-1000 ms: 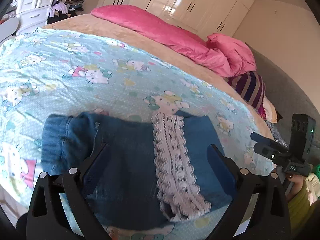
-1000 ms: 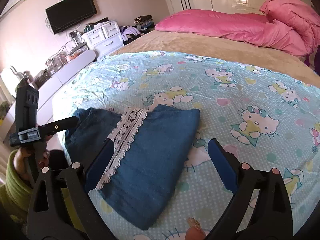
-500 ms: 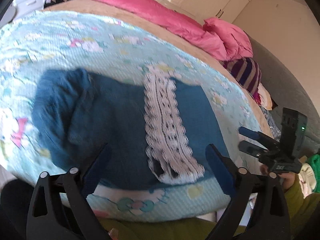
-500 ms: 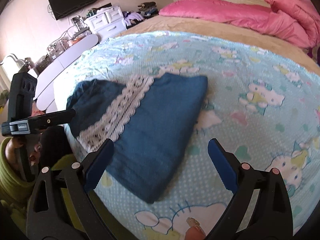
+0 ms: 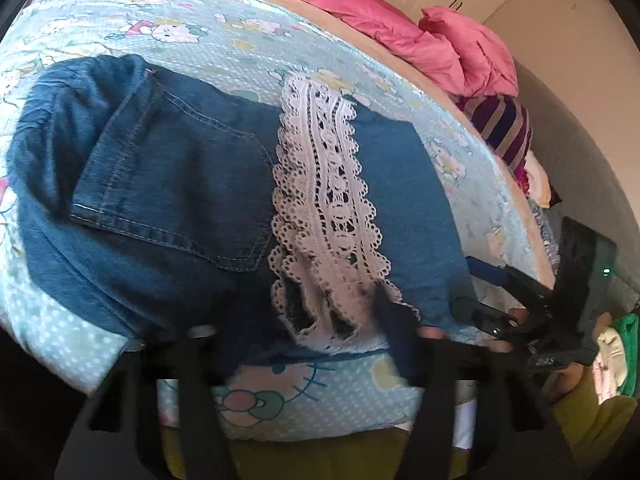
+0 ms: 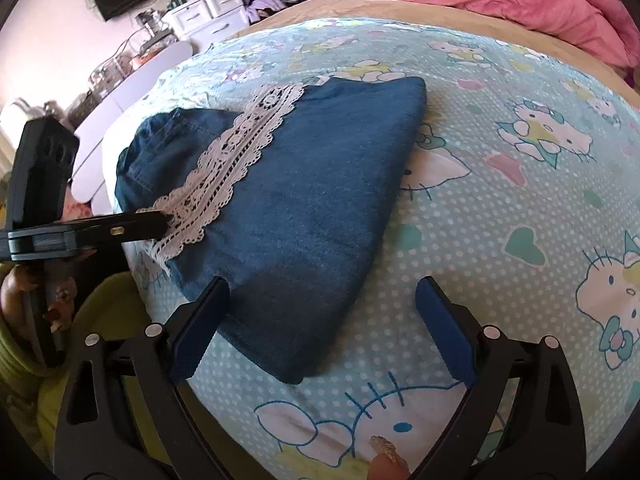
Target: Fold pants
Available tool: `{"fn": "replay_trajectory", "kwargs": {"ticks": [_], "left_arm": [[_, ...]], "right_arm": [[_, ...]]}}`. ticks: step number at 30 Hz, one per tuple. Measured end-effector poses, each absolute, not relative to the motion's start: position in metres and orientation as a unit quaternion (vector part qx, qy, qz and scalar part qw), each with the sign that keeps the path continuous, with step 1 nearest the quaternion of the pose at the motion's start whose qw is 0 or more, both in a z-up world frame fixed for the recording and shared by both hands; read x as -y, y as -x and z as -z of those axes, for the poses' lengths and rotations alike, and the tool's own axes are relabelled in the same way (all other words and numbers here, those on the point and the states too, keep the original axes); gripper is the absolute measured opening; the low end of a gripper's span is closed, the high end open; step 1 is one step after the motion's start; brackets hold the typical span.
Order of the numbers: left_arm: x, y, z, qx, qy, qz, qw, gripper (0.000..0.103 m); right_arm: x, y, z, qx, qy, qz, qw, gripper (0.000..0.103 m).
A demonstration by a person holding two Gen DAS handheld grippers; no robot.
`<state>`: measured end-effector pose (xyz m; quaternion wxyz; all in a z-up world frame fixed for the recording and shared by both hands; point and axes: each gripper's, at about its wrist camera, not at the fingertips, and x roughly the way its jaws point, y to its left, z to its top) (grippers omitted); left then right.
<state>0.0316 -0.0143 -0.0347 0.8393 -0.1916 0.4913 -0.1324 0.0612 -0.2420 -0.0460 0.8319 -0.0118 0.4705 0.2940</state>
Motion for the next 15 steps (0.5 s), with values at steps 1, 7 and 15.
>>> {"fn": "replay_trajectory", "kwargs": {"ticks": [1, 7, 15], "left_arm": [[0.018, -0.033, 0.036, -0.494, 0.187, 0.132, 0.839, 0.035], [0.037, -0.025, 0.026, -0.484, 0.140, 0.141, 0.852, 0.027], [0.027, -0.027, 0.035, -0.492, 0.158, 0.141, 0.844, 0.036]], "right_arm": [[0.241, -0.061, 0.047, -0.470, 0.013, -0.299, 0.831, 0.078], [0.244, -0.056, 0.039, -0.467, 0.007, -0.335, 0.818, 0.012], [0.250, -0.053, 0.047, -0.469, 0.028, -0.314, 0.825, 0.018]]}}
